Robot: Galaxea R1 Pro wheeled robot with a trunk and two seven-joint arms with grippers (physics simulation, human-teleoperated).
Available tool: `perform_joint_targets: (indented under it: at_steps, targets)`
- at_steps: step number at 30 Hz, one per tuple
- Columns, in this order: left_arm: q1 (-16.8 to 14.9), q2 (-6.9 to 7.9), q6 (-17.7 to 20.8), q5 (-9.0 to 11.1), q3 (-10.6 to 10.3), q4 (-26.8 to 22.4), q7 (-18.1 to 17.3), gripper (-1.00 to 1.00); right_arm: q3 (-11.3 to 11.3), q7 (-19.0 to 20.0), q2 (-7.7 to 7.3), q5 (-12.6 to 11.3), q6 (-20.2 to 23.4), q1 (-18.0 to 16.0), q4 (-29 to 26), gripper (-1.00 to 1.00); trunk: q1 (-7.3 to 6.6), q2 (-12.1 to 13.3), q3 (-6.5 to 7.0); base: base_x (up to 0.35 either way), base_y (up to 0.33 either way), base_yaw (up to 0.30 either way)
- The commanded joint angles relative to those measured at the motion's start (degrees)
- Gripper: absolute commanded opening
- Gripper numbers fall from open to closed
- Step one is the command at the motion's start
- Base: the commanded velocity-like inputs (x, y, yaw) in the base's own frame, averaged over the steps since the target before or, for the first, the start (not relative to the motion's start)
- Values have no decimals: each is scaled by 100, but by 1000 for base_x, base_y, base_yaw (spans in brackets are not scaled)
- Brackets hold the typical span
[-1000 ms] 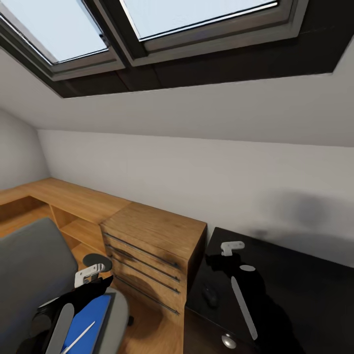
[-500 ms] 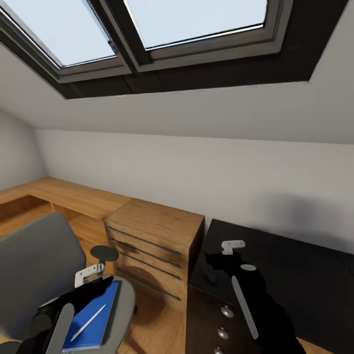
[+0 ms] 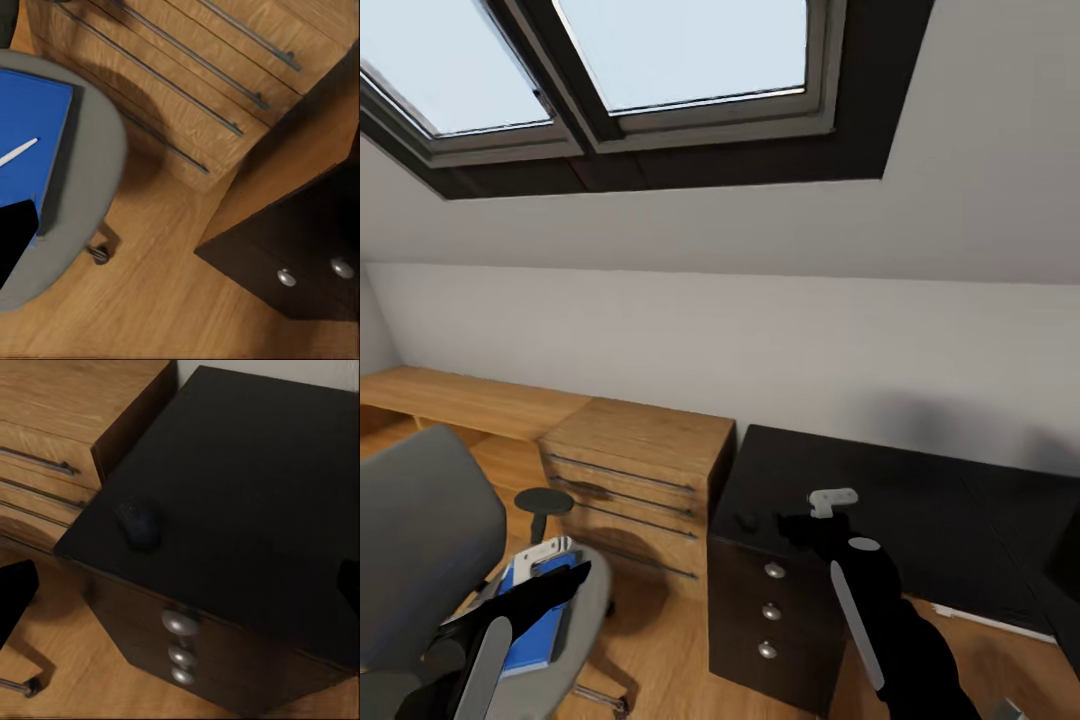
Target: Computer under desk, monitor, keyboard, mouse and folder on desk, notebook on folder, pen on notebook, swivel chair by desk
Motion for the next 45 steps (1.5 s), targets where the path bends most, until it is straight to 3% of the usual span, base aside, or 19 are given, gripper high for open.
perform_joint_targets:
  at_steps: [1, 23, 35, 45]
  targets:
    - [-3, 0, 27, 62, 2, -9, 51, 100, 7, -12, 1, 9, 28, -6, -2, 100, -3, -7, -12, -325, -115, -241]
    - [-3, -3, 27, 65, 1, -9, 51, 100, 12, -11, 5, 2, -10, -6, 23, 100, -3, -7, -25, -299, -138, -36]
    - [-3, -3, 27, 70, 1, -9, 42, 100, 16, -11, 5, -5, -17, -6, 58, 100, -3, -7, -25, -325, 101, -20]
    - [-3, 1, 27, 76, 1, -9, 42, 100, 16, -11, 5, -6, -16, -6, 58, 100, -3, -7, -25, -242, 154, -178]
